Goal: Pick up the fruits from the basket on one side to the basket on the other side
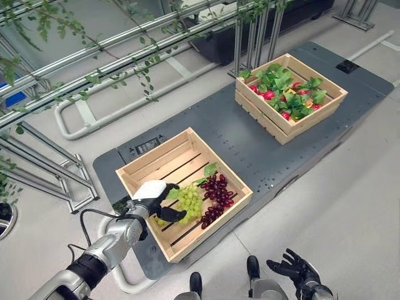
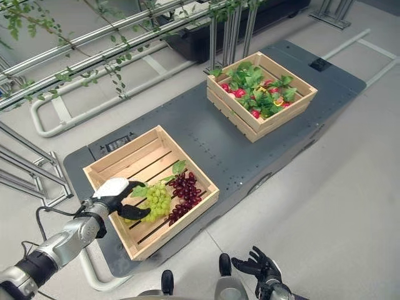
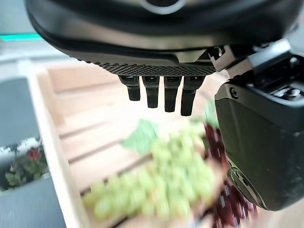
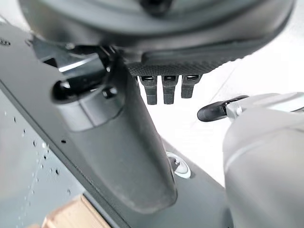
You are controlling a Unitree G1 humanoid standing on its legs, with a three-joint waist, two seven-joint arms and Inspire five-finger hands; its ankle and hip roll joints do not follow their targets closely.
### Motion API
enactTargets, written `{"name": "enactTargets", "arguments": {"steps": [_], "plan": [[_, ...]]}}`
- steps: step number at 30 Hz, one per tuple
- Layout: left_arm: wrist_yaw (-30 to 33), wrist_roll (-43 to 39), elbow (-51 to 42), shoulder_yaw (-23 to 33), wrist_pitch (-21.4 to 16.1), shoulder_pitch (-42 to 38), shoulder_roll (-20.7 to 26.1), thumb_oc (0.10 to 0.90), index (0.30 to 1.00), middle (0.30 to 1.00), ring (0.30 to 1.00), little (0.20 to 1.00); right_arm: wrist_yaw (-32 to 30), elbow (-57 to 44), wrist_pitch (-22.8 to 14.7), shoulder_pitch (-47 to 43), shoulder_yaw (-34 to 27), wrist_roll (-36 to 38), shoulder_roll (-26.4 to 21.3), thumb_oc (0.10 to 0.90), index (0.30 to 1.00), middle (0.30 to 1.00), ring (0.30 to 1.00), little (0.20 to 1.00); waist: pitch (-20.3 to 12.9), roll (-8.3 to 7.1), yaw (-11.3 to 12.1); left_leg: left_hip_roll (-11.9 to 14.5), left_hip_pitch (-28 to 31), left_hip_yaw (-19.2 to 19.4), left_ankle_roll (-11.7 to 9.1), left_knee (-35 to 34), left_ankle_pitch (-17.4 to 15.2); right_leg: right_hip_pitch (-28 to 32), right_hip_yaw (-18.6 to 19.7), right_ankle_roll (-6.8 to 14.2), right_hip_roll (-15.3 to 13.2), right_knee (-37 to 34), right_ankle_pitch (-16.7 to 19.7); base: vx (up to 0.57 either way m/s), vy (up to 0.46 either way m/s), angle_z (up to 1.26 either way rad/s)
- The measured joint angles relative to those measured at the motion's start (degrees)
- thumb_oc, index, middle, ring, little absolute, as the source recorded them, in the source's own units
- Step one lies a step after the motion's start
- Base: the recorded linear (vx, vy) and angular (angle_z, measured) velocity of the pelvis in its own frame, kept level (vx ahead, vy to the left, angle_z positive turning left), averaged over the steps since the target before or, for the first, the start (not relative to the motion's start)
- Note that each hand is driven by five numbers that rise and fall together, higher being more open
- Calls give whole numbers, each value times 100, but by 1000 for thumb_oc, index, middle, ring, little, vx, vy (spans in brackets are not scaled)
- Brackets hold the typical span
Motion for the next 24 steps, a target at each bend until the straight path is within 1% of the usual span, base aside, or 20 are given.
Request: {"name": "enactTargets", "arguments": {"steps": [4, 6, 8, 12, 14, 19, 21, 24], "plan": [[-425, -19, -8, -81, 240, -281, -29, 800, 900, 900, 900, 900, 13, 4, 17, -95, 0, 1, -131, 800, 900, 900, 900, 900, 103, 93, 0, -7, -34, 7, 1, 0, 2, -35, 1, 3, 3, 1, 4, -62, 8, 0], [-538, -80, 2, -70, 346, -445, -23, 800, 900, 900, 900, 900, 17, 27, 17, -173, -1, 2, -189, 800, 900, 900, 900, 900, 198, 150, 6, -8, -56, 7, 0, 0, 3, -52, -4, 4, 6, 1, 5, -35, -8, 2], [-849, -224, -5, -70, 466, -688, -17, 800, 900, 900, 900, 900, 17, 25, 26, -279, 0, 3, -220, 800, 900, 900, 900, 900, 362, 184, 15, -7, -69, 3, -4, 1, 5, -61, -9, 4, 11, 3, 5, 0, 0, 0], [-1278, -226, -5, -77, 598, -914, -21, 800, 900, 900, 900, 900, 17, 26, 28, -428, -1, 3, -221, 800, 900, 900, 900, 900, 549, 148, 3, -8, -97, 3, -4, 1, 5, -90, -11, 5, 12, 4, 6, 0, 0, 0], [-1433, -219, 10, -86, 787, -1018, -22, 800, 900, 900, 900, 900, 18, 28, 28, -507, 1, 3, -221, 800, 900, 900, 900, 900, 638, 102, -7, -9, -116, 3, -5, 2, 5, -111, -7, 5, 13, 5, 5, -15, -3, 0], [-1420, -115, 413, -85, 1182, -1283, -41, 800, 900, 900, 900, 900, 21, 18, 28, -711, 11, 5, -221, 800, 900, 900, 900, 900, 849, 18, -57, -11, -138, 1, -6, 2, 6, -127, -13, 5, 12, 5, 5, 0, 0, 0], [-1206, 29, 903, -71, 1390, -1301, -165, 800, 900, 900, 900, 900, 24, 6, 28, -783, 26, 8, -222, 800, 900, 900, 900, 900, 852, 15, -116, -10, -184, -1, -6, 2, 6, -168, -15, 5, 12, 5, 4, -4, -16, 0], [-1000, 248, 1432, 17, 1486, -1311, -401, 800, 900, 900, 900, 900, 24, -83, 27, -794, 55, 13, -221, 800, 900, 900, 900, 900, 886, 1, -131, -10, -227, 2, -6, 13, 6, -208, -14, 4, 15, 6, 5, -7, -23, 0]]}}
